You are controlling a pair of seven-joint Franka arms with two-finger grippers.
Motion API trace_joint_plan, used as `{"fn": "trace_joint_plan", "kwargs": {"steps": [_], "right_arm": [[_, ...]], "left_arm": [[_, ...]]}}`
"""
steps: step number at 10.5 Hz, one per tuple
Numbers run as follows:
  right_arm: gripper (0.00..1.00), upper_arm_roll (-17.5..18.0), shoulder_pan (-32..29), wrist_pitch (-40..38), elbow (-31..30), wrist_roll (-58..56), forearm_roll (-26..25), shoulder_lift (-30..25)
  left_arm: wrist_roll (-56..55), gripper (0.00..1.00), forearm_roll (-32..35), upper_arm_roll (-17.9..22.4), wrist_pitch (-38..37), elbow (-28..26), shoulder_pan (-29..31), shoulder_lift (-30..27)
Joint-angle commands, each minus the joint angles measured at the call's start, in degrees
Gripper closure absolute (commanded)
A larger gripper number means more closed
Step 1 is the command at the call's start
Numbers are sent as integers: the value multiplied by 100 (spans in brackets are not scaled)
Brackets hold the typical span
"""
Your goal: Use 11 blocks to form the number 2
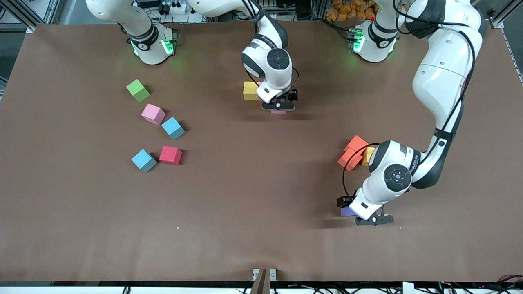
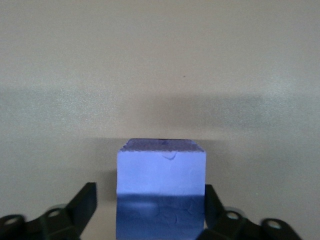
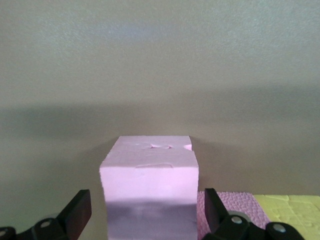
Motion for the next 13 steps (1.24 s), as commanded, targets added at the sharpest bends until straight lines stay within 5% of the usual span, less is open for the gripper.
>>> {"fn": "trace_joint_plan", "kwargs": {"steps": [1,3,6,8,10,13], "right_arm": [[0,-205,-83,-498,70,35,4,-378],[0,-286,-460,-858,61,-96,4,-589],[0,-513,-1303,-1386,35,-693,-5,-774],[0,-777,-1726,-1720,-88,-1577,-153,-871],[0,-1215,-1771,-1730,-770,-2501,-653,-1221],[0,-1428,-1955,-1443,-1780,-4467,-691,-1757]], "left_arm": [[7,58,114,43,18,171,-68,142],[-238,83,-270,-18,1,40,-41,36],[-1352,85,-458,-98,-61,-529,-400,-332],[-1863,84,-457,-412,-61,-1555,-402,-1085],[-3011,87,-466,-860,-52,-2401,-402,-1685],[-4261,87,-379,-1476,96,-3061,-498,-1924]]}}
